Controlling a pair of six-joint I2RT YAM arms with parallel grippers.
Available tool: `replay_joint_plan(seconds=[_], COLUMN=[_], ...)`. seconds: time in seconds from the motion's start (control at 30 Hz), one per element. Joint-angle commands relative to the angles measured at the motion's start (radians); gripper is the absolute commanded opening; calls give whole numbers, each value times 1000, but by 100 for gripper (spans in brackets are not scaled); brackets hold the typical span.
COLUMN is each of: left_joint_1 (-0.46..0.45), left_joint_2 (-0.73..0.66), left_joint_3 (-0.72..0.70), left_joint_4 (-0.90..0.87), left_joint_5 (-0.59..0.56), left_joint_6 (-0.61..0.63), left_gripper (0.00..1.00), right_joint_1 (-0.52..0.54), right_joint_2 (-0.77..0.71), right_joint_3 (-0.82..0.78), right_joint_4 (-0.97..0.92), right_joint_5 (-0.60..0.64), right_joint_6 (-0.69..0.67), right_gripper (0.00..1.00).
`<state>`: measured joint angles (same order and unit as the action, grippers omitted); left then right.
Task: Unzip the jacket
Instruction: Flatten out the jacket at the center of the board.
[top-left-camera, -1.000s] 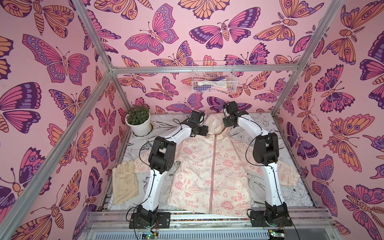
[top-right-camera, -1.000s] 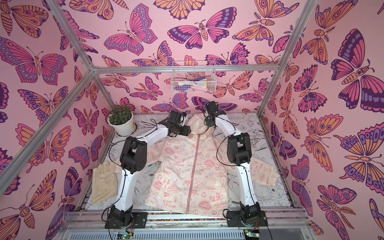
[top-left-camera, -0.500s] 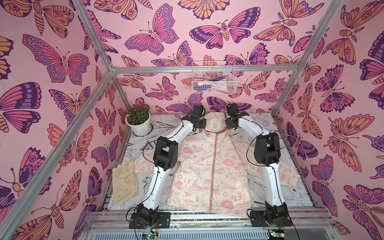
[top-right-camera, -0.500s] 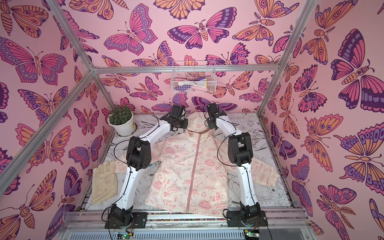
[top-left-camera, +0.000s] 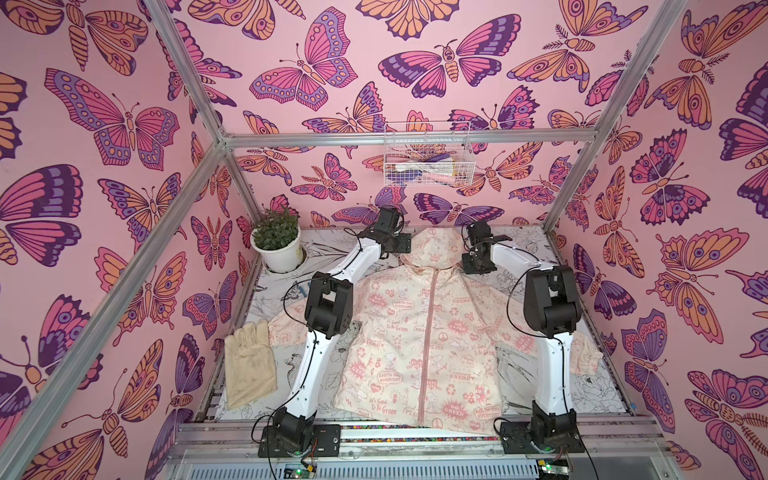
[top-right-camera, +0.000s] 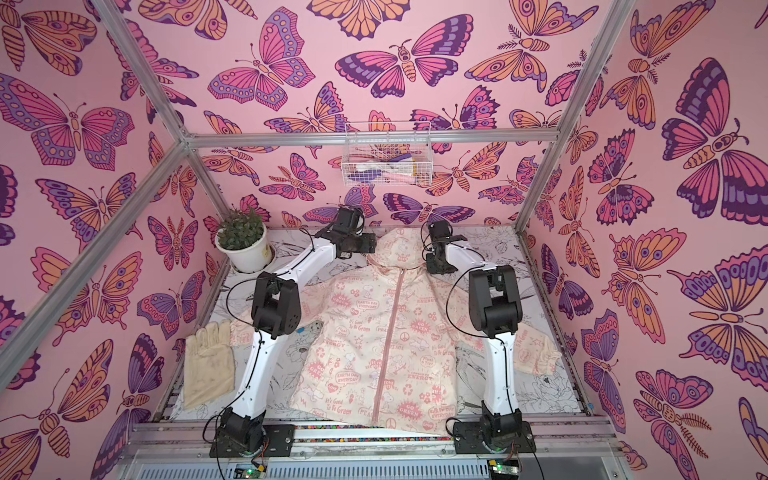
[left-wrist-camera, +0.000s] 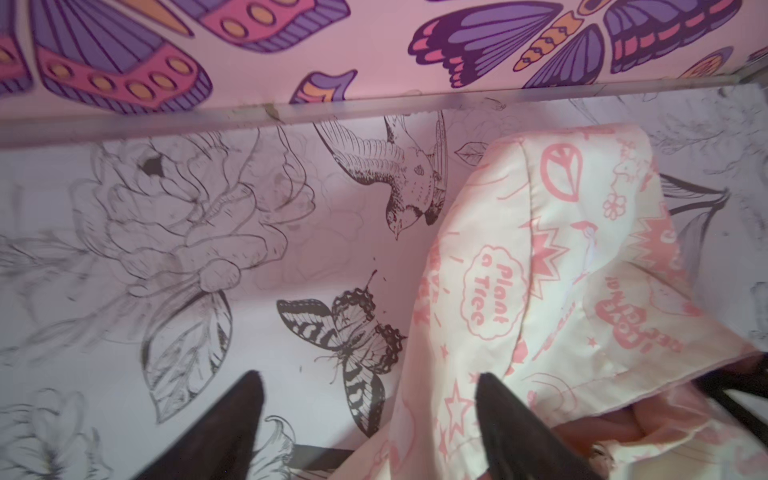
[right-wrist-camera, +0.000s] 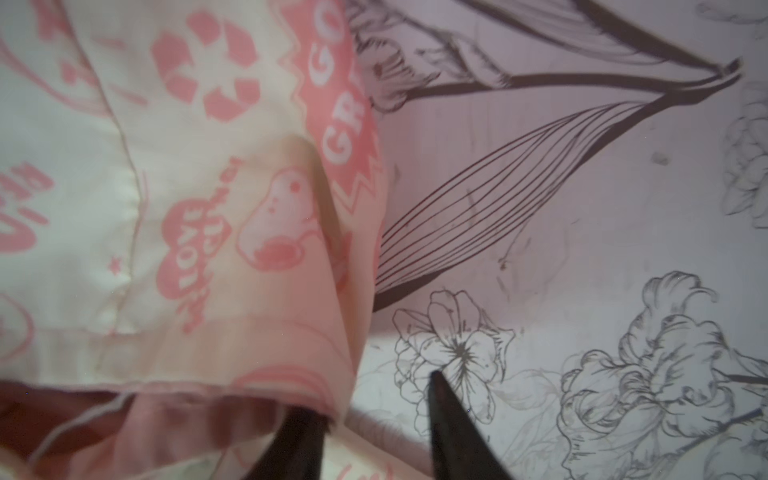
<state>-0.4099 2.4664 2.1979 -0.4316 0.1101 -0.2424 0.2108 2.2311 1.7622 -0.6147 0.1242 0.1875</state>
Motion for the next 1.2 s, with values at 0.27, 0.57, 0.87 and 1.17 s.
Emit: replay_joint_plan(seconds=[0.27, 0.57, 0.87, 1.17], left_joint_1=[2, -48, -15, -43], left_joint_2=[-129, -59, 60, -64], left_joint_3=[-161, -35, 268, 63], left_joint_4=[65, -171, -386, -342], left_joint_5=[576, 663, 618, 563], left_joint_6=[511, 839, 890, 1137], left_gripper=[94, 64, 42, 73], right_joint_1=[-81, -79, -69, -75], right_joint_2=[-263, -403, -571, -566], right_joint_3=[-176, -347, -630, -650], right_joint_4=[53, 232, 626, 704], right_joint_5=[-380, -489, -375, -464], right_joint_6=[-16, -159, -186, -187], right_gripper=[59, 48, 53, 55])
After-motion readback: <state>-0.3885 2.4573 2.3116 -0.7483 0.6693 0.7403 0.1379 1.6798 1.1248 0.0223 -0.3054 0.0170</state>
